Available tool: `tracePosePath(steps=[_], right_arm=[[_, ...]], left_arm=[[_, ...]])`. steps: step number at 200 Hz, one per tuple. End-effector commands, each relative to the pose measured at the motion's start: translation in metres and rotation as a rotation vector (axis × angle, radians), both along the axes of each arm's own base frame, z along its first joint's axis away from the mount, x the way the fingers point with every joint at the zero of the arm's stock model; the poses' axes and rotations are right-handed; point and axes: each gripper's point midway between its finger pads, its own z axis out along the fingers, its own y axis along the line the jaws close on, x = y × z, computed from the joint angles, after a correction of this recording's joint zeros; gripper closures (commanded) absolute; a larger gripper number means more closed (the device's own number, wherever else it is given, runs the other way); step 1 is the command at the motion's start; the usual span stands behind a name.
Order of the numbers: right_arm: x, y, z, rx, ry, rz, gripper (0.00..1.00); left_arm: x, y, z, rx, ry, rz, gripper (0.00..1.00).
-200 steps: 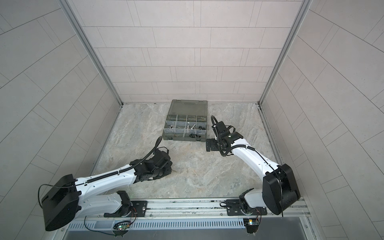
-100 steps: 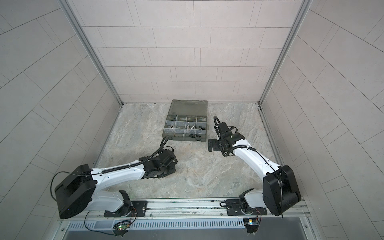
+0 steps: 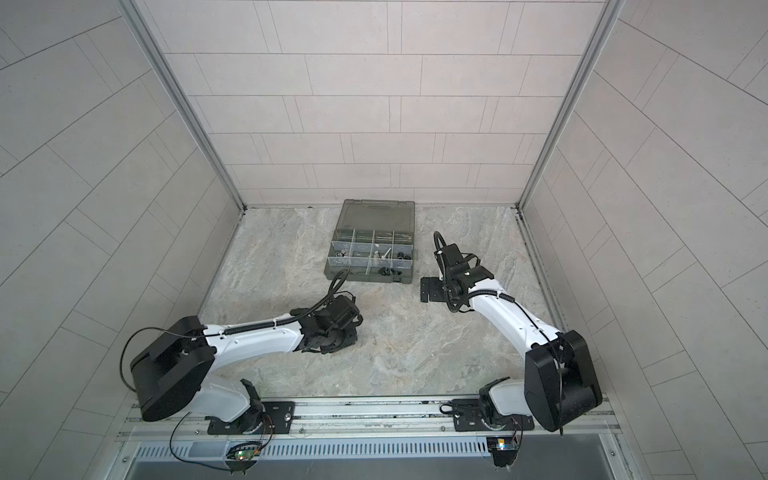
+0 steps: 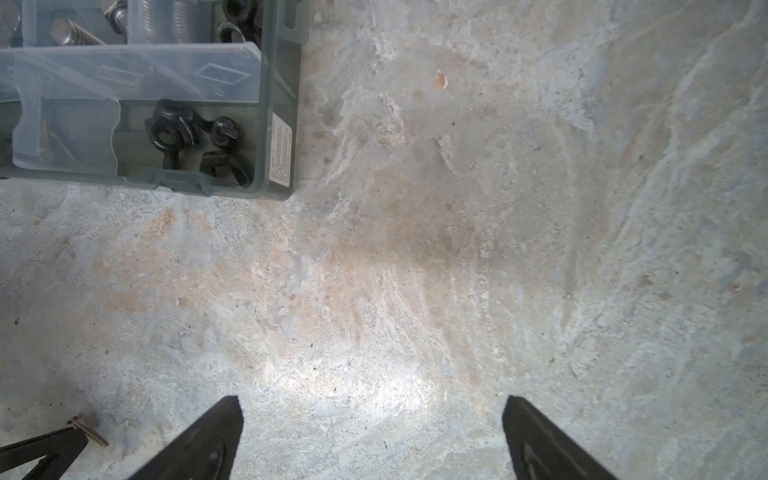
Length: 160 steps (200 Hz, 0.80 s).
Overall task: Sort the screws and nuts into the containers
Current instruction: 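Lower the left gripper and close on the last brass screw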
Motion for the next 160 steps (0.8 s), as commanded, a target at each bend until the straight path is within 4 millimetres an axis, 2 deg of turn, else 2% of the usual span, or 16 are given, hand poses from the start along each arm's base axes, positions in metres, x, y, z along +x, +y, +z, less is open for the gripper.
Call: tracePosePath(steps=[1, 59, 90, 160], right_arm=[[-0.002, -0.003, 0.005, 0.004, -0.019, -0.001, 0.01], [-0.002, -0.002, 0.004, 0.013, -0.016, -0.004, 0.01], [-0.004, -0.003, 0.002, 0.018, -0.012, -0.004, 0.01], [-0.004, -0.003, 0.001, 0.032, -0.011, -0.005, 0.01]], left_arm=[[-0.002, 0.002, 0.000, 0.022, 0.009, -0.013, 0.73], [0.000, 0.011, -0.005, 0.049, 0.027, -0.006, 0.73], [0.007, 0.009, -0.004, 0.064, 0.036, -0.017, 0.73], [0.008, 0.005, -0.013, 0.075, 0.070, -0.032, 0.74]])
